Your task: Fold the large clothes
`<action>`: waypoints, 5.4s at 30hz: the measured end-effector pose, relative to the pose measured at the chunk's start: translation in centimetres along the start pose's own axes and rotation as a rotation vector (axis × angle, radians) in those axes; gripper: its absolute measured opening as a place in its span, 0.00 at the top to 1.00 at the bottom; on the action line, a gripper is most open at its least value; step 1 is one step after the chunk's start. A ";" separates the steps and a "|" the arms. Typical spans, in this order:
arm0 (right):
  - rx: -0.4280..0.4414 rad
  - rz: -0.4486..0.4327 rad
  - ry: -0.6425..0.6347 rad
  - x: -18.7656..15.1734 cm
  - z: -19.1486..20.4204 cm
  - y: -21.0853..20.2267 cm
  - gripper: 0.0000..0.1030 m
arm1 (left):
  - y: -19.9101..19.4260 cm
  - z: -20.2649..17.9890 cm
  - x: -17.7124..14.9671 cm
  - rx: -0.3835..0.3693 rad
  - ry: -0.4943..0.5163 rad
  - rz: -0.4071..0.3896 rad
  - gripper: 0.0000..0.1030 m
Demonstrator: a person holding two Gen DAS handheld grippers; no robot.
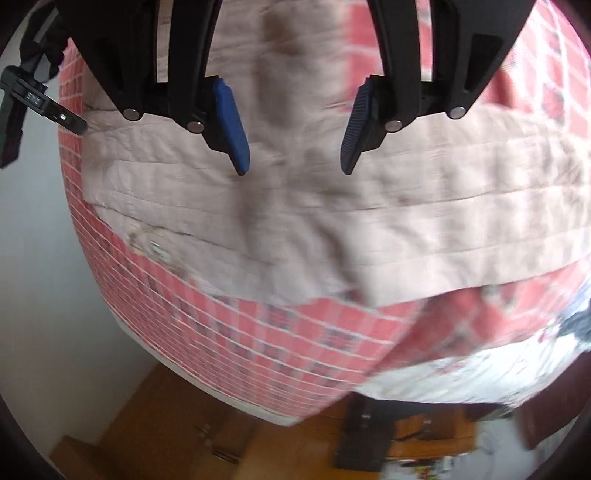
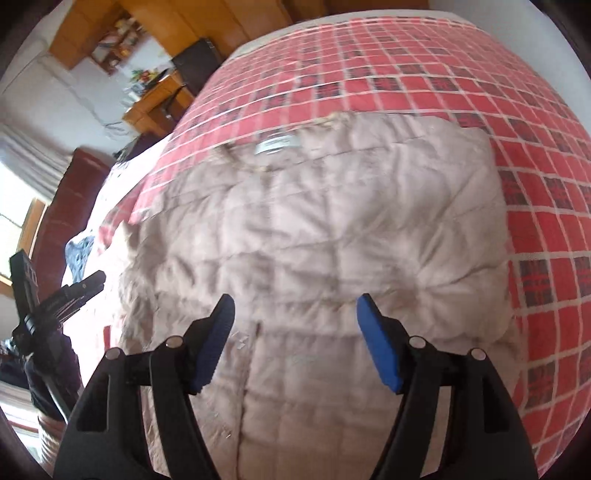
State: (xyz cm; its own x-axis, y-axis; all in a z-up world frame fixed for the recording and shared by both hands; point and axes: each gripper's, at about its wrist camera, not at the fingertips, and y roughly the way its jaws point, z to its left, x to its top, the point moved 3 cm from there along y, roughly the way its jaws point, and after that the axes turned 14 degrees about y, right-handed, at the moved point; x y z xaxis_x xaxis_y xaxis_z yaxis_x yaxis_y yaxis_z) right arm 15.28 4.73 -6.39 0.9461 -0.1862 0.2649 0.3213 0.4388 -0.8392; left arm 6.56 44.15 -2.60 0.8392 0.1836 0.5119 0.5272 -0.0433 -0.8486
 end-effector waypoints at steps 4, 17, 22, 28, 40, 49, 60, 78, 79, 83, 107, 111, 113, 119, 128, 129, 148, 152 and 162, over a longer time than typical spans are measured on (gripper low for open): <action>0.022 0.021 -0.037 -1.9 1.8 0.7 0.33 | -2.9 9.4 -3.1 0.158 -0.169 -0.002 0.50; -0.016 0.077 -0.080 -3.8 4.2 4.1 0.33 | -4.4 27.5 -9.3 0.210 -0.670 -0.105 0.51; -0.042 0.069 -0.099 -4.0 4.0 3.9 0.33 | -3.8 29.1 -8.7 0.214 -0.718 -0.148 0.65; -0.057 0.055 -0.073 -3.6 3.1 3.4 0.33 | -4.8 29.2 -8.2 0.231 -0.716 -0.196 0.94; -0.052 0.018 -0.062 -3.4 2.4 1.3 0.33 | -10.6 18.1 -0.3 0.167 -0.405 -0.404 0.97; -0.052 -0.019 -0.041 -2.9 1.0 -0.3 0.33 | -7.2 1.7 5.7 -0.039 -0.072 -0.386 0.97; -0.067 -0.046 0.004 -2.7 -1.4 -1.4 0.33 | 3.8 -10.6 5.8 -0.125 0.151 -0.180 0.96; 0.083 0.091 -0.132 0.4 8.3 3.5 0.33 | 3.8 -3.7 3.2 -0.061 0.178 -0.072 0.62; 0.093 0.107 -0.140 0.5 9.1 4.2 0.33 | 4.4 -2.7 2.9 -0.020 0.172 -0.054 0.62; 0.095 0.160 -0.165 1.4 12.0 7.2 0.33 | 8.1 -1.3 1.4 -0.006 0.172 0.032 0.62; 0.124 0.023 -0.066 6.3 6.5 0.1 0.93 | 1.9 -0.8 4.8 -0.054 0.107 -0.174 0.62; 0.011 -0.060 -0.018 6.9 0.8 -2.9 0.93 | 3.6 -3.8 5.0 -0.076 0.172 -0.144 0.62; -0.009 -0.076 0.018 7.1 -1.9 -3.7 0.93 | 4.3 -5.4 5.1 -0.088 0.202 -0.131 0.62; -0.070 -0.083 0.104 6.3 -7.3 -3.7 0.93 | 7.2 -9.4 4.9 -0.066 0.308 -0.065 0.62; -0.184 0.017 0.117 3.9 -9.4 1.6 0.89 | 10.2 -10.1 4.3 -0.015 0.335 0.025 0.62; -0.191 0.000 0.111 3.9 -9.3 0.8 0.89 | 9.5 -10.2 4.5 -0.022 0.335 0.009 0.62; -0.147 0.052 0.102 4.1 -8.1 4.3 0.87 | 12.1 -13.6 3.8 -0.068 0.398 0.053 0.61; -0.162 0.060 0.110 4.3 -8.0 4.0 0.86 | 11.3 -13.2 4.5 -0.085 0.331 0.056 0.62; -0.190 -0.017 0.080 7.3 -5.3 3.7 0.80 | 13.0 -14.6 6.6 -0.038 0.361 0.052 0.61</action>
State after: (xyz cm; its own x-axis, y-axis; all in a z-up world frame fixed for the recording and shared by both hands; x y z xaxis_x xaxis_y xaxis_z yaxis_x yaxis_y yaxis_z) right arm 23.16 0.29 -10.07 0.9321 -0.2645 0.2473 0.3164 0.2628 -0.9115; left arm 20.90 30.50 -8.30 0.8545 -0.1784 0.4878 0.4812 -0.0812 -0.8728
